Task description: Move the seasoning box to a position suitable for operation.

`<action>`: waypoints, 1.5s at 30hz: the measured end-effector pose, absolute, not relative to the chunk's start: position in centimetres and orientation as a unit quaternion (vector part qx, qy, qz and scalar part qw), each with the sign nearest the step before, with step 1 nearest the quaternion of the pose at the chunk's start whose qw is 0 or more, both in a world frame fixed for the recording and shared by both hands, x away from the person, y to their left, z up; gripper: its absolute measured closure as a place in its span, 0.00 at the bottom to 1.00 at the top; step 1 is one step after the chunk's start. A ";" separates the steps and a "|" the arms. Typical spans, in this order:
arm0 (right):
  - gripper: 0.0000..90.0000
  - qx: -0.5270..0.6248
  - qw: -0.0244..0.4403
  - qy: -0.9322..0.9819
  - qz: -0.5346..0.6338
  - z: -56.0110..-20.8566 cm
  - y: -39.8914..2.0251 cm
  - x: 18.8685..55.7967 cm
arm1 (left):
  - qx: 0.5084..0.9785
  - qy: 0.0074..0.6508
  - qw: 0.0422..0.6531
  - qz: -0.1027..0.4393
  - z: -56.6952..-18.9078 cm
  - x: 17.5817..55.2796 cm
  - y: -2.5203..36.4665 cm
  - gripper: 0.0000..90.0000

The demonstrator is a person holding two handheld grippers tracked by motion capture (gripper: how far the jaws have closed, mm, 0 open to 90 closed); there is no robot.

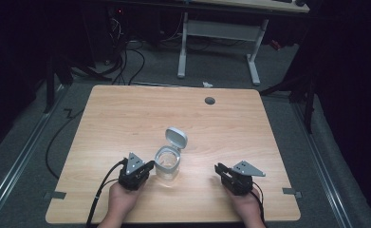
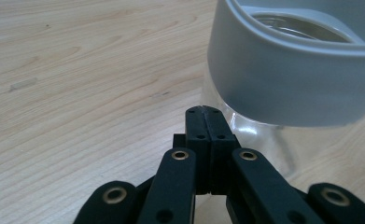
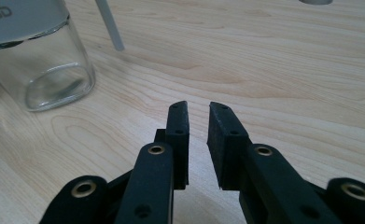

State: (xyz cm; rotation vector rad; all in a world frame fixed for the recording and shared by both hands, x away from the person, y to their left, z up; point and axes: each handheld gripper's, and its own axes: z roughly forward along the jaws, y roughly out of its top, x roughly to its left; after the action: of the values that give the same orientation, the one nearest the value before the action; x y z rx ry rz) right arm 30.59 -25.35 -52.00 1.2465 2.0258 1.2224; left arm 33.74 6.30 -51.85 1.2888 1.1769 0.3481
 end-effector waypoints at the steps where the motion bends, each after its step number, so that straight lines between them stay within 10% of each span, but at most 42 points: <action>1: 0.87 0.455 0.231 0.736 0.446 -52.0 -25.4 30.6 | 0.563 0.511 0.631 0.150 -51.9 33.5 6.0 1.00; 45: 0.85 0.456 0.235 0.740 0.436 -52.0 -24.3 30.7 | 0.579 0.482 0.646 0.123 -52.5 28.3 6.6 0.93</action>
State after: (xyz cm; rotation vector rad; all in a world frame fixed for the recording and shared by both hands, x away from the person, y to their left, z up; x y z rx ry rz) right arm 30.67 -24.32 -51.97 1.2503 2.0302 1.1956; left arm 28.26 6.63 -52.45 1.3171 1.0967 0.2788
